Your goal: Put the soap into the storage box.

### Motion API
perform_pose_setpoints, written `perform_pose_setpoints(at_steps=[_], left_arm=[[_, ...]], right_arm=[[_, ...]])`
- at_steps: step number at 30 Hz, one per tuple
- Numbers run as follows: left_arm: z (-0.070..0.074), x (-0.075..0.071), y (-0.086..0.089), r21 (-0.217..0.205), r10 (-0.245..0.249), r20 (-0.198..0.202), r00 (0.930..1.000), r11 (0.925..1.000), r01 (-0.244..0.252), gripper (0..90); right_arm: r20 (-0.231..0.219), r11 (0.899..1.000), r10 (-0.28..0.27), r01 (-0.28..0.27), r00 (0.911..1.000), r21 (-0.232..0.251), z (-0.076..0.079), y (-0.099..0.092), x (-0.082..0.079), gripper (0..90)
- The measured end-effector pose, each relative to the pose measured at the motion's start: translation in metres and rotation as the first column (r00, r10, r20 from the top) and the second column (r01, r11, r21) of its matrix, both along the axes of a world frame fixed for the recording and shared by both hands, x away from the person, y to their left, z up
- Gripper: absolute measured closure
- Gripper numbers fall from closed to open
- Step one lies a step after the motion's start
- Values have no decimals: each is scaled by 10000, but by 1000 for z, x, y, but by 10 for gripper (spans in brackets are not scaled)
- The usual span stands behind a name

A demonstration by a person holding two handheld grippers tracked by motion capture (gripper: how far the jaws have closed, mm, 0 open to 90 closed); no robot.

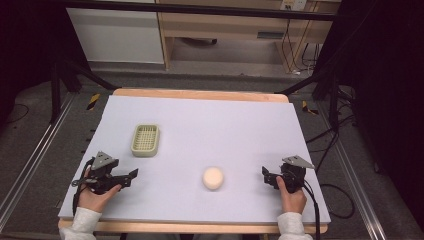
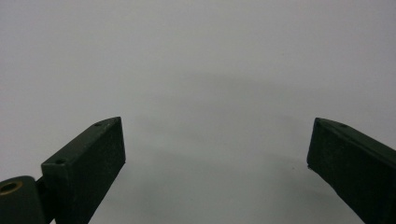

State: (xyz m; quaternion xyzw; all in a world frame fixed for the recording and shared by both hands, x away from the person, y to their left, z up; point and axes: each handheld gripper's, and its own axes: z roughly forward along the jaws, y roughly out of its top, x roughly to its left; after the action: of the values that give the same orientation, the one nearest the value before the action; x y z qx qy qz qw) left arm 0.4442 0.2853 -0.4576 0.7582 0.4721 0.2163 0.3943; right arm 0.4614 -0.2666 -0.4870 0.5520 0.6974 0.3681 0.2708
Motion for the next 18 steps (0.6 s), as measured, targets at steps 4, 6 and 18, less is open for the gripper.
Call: perform_pose_setpoints(at_steps=[4,6,18], left_arm=[[1,-1,-6,-33,-130,22,9999,9999,130,164],[2,-1,-7,-28,-163,47,9999,9999,163,164],[7,-3,-20,-6,-429,142,9990,9991,429,165]], right_arm=[[16,10000,53,-53,10000,15,0,0,0,47],[28,10000,49,-49,10000,28,0,0,0,47],[368,9993,78,-91,9993,349,1,3,-1,46]])
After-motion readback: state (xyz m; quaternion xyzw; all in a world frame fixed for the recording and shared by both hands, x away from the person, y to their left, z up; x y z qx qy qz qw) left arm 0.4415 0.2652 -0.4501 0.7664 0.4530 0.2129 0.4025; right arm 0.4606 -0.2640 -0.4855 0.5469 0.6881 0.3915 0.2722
